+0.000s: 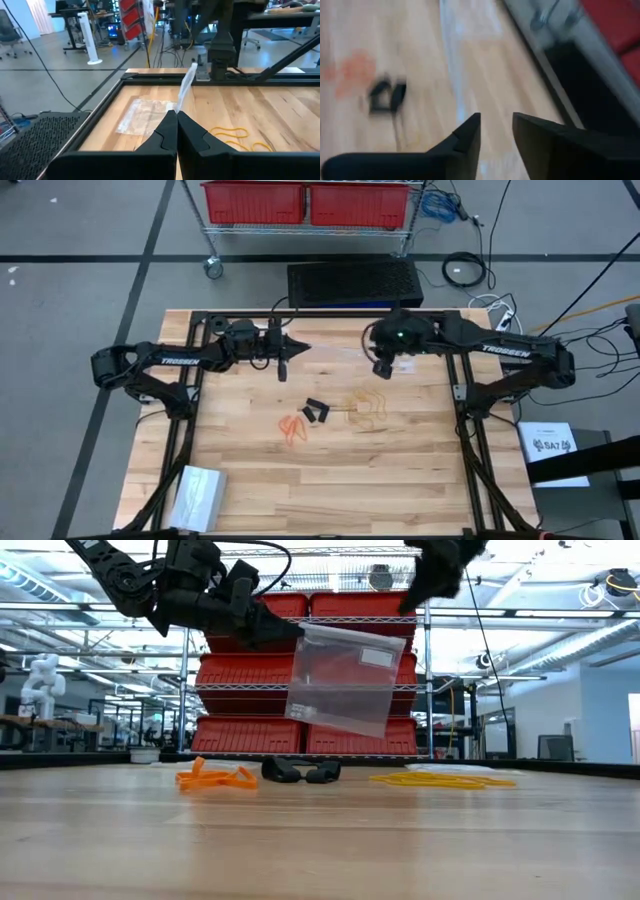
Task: Sort rubber bands
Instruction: Open the middle transparent zip bag
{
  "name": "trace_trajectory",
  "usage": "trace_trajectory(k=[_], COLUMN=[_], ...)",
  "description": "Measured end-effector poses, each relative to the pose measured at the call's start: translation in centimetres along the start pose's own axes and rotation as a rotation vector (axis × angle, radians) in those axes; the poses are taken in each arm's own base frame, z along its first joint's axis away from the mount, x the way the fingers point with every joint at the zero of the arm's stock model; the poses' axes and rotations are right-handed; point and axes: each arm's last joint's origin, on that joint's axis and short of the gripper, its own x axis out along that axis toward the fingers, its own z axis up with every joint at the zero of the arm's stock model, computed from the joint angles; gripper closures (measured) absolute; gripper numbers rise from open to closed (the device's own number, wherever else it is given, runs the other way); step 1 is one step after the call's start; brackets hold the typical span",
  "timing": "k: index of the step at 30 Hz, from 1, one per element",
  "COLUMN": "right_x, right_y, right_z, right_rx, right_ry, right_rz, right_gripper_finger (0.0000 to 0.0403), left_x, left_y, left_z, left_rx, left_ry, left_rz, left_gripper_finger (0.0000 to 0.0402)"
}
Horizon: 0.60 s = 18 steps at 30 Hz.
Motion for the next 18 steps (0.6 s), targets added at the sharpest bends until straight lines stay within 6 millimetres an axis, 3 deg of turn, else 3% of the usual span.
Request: trace_trajectory(k=[5, 12, 18], right_x=[0.7, 5.6, 8.2], right_y=[0.3, 1.7, 2.2], right_z=[2.0, 2.4, 2.2], right_rx=[-0.027, -0.166, -0.193], right_ry=[-0.181, -0.170, -0.141], right_rz=[0.053, 0.189, 0.181], right_gripper_finger=[0.0287, 0.0392, 0.0399], left_x=[0.0, 0.0, 0.0], left_y=[0.0, 0.0, 0.0], left_z=[0.0, 0.0, 0.0], left_rx=[0.001, 0.004, 0.011], left_ry=[-0.004, -0.005, -0.005], left_rz=[-0.004, -0.008, -0.009], left_gripper_finger=[0.0401, 0.0401, 0.0401])
